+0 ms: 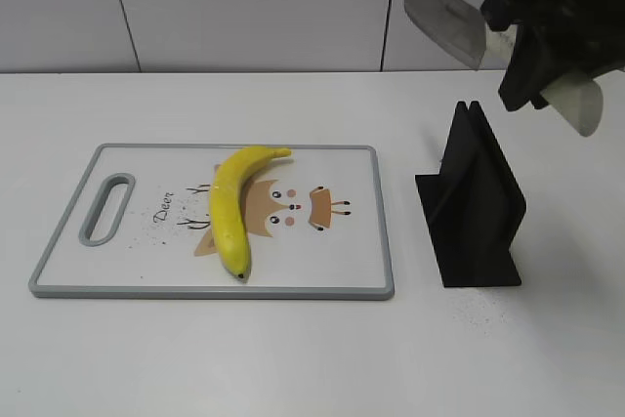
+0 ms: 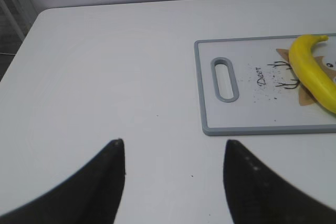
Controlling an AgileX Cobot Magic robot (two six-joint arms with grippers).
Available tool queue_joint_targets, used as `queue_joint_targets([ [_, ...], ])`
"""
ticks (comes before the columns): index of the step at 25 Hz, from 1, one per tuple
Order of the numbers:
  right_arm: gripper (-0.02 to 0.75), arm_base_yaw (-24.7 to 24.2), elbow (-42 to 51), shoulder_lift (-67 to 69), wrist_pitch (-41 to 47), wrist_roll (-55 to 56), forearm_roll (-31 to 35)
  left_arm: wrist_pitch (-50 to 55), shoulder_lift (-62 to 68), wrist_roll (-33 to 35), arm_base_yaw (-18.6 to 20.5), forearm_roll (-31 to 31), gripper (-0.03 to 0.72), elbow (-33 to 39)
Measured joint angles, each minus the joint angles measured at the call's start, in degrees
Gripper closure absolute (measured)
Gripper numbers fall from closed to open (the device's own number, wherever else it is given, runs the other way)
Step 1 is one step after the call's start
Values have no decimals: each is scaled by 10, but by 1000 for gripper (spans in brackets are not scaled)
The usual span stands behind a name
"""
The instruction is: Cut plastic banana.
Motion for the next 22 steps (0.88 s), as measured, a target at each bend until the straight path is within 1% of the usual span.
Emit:
queue_joint_targets([
  [4,555,0,-14,0,-12,-82,-1,-1,0,0,0,0,122,0],
  [6,555,0,-14,0,-16,-139,-1,-1,0,0,0,2,122,-1],
  [11,555,0,-14,0,-24,-330,3,-10,8,0,0,4,122,-16],
  [14,555,0,-15,2,-38,-386,21,-21,42,3,0,5,122,-27],
  [19,555,0,-43,44,-39,-478,55,-70,130,53,0,-9,122,-58],
  [22,555,0,-87,84,-20,-537,71,-113,195,105,0,-25,122,-77],
])
